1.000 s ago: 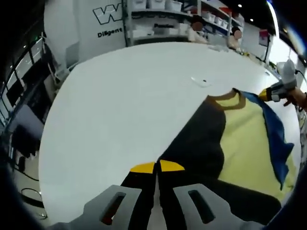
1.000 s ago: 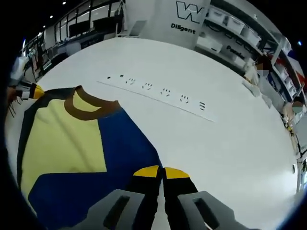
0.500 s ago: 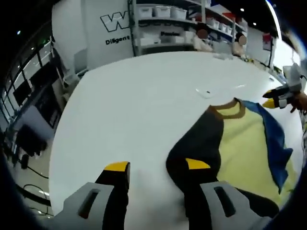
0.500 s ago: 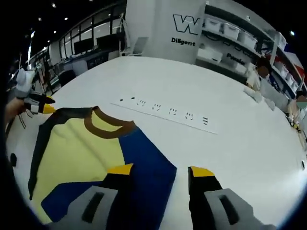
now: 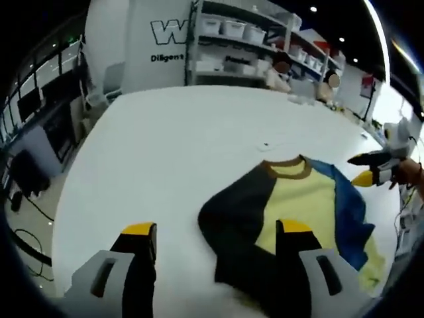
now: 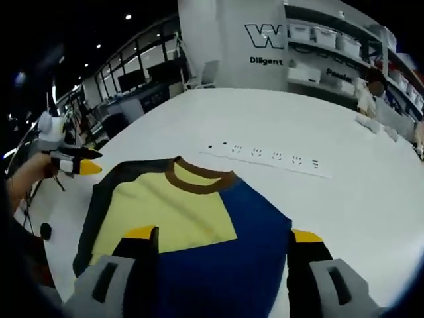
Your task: Fold the garment on the visible template until the final outline fits inside the template.
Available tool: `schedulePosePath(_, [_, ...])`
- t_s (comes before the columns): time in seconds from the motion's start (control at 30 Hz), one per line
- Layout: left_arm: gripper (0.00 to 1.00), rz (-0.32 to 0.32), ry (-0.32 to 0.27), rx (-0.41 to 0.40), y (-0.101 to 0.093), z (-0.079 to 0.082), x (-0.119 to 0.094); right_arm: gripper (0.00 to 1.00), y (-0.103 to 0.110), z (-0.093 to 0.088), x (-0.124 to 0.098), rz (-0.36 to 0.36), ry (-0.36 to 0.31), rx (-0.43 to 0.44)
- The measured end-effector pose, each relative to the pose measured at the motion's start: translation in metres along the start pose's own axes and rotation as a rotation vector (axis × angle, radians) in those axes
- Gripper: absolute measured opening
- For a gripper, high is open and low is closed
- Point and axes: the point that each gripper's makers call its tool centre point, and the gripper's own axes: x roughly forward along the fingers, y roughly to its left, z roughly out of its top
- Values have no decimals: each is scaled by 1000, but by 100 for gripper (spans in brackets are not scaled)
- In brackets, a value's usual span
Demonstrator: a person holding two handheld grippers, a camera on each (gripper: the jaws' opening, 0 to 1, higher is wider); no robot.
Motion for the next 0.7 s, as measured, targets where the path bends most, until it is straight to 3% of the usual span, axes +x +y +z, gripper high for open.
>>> schedulePosePath(0.1, [73,-13,7,16,-7,-1,-2,83,7,-3,-3,23,-4,30])
schedulePosePath(0.37, [75,-41,9,53,-23,-5,-8,88,26,-14,-19,70,-5,-10])
schedulePosePath(0.7, [77,-54,-15,63,-37,-10,-27,88,59,-25,-40,153,-26,-8])
